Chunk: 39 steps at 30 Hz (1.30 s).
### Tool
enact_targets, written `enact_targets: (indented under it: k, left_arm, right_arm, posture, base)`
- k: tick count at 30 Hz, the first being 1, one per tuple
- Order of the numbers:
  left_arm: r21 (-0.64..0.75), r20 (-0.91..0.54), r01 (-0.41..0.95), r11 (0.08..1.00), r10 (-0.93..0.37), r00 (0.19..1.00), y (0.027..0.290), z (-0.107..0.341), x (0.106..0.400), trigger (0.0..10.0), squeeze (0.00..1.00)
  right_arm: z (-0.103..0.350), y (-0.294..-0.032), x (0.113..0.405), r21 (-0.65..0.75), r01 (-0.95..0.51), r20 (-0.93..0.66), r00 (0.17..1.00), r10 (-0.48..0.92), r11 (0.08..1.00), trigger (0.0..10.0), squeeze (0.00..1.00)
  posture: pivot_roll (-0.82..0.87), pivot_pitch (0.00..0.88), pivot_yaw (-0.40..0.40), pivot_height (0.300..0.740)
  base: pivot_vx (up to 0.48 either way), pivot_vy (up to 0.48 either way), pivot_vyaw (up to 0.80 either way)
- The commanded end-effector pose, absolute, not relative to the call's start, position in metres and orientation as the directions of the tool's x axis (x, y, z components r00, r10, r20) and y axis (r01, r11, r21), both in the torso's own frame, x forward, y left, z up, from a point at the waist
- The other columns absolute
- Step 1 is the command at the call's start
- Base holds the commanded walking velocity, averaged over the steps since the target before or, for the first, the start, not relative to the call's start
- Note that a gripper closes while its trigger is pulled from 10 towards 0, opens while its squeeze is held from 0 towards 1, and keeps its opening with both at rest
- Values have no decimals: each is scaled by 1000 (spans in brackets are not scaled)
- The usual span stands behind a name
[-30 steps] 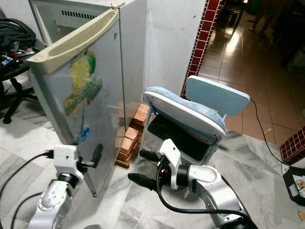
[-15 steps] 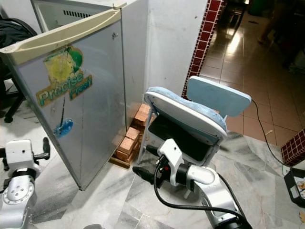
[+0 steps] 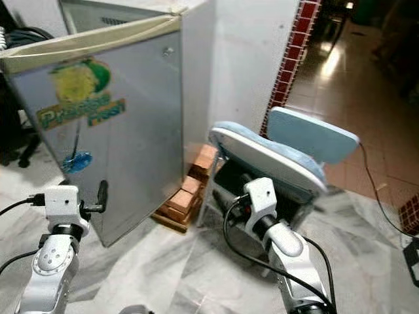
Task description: Restocking fridge
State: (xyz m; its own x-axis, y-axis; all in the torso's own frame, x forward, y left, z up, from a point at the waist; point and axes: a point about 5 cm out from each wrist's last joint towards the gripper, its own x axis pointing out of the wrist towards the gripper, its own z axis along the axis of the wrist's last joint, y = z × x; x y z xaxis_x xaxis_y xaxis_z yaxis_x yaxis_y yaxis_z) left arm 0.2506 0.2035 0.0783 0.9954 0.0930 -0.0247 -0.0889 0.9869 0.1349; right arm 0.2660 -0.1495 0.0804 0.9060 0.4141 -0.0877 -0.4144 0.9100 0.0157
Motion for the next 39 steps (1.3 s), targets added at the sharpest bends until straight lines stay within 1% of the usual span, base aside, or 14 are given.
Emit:
enact_targets:
  k: [1, 2, 6, 9, 19, 27, 33, 36, 38, 39]
  left_arm:
    - [131, -8, -47, 990, 48, 999, 198, 85, 251, 10000, 0]
    - [124, -5, -22, 992, 22, 1000, 195, 85, 252, 10000, 0]
    - [118, -1, -5, 993, 6, 1000, 191, 86, 252, 10000, 0]
    - [114, 13, 22, 993, -24, 1000, 184, 88, 255, 10000, 0]
    - [78, -3, 68, 995, -68, 998, 179, 88, 255, 10000, 0]
    - [61, -13, 56, 997, -55, 998, 180, 85, 258, 10000, 0]
    - [26, -42, 49, 998, -47, 998, 179, 77, 253, 10000, 0]
    - [10, -64, 35, 999, -34, 997, 177, 69, 249, 10000, 0]
    - [7, -65, 39, 999, -38, 997, 176, 68, 249, 10000, 0]
    - [13, -45, 65, 998, -64, 997, 171, 71, 251, 10000, 0]
  right_arm:
    - [88, -162, 269, 7, -313, -45, 949, 313, 950, 10000, 0]
    - [87, -168, 270, 13, -265, -41, 963, 265, 964, 10000, 0]
    - [87, -172, 272, 13, -227, -36, 973, 227, 974, 10000, 0]
    - [89, -181, 275, 17, -149, -18, 989, 149, 989, 10000, 0]
    - [84, -179, 272, 30, -102, -20, 995, 103, 994, 10000, 0]
    - [81, -179, 271, 45, -95, -27, 995, 96, 995, 10000, 0]
    - [77, -180, 269, 65, -91, -44, 995, 94, 994, 10000, 0]
    - [69, -183, 269, 105, -38, -65, 997, 45, 994, 10000, 0]
    - [69, -183, 270, 110, -29, -65, 997, 36, 993, 10000, 0]
    - [73, -181, 272, 104, -43, -50, 998, 48, 994, 10000, 0]
  posture:
    - [54, 15, -24, 740]
    - [53, 14, -24, 740]
    - [50, 9, -21, 740]
    - [41, 0, -21, 740]
    - [29, 0, -14, 740]
    - [19, 0, -19, 740]
    - [4, 0, -9, 740]
    - [-4, 0, -9, 740]
    - [-4, 0, -13, 740]
    - [4, 0, -24, 740]
  base:
    - [0, 480, 0]
    - [0, 480, 0]
    - [0, 480, 0]
    - [0, 480, -173]
    - [0, 480, -674]
    - [0, 480, -791]
    - [0, 480, 0]
    - [0, 480, 0]
    - [0, 480, 0]
    - [0, 480, 0]
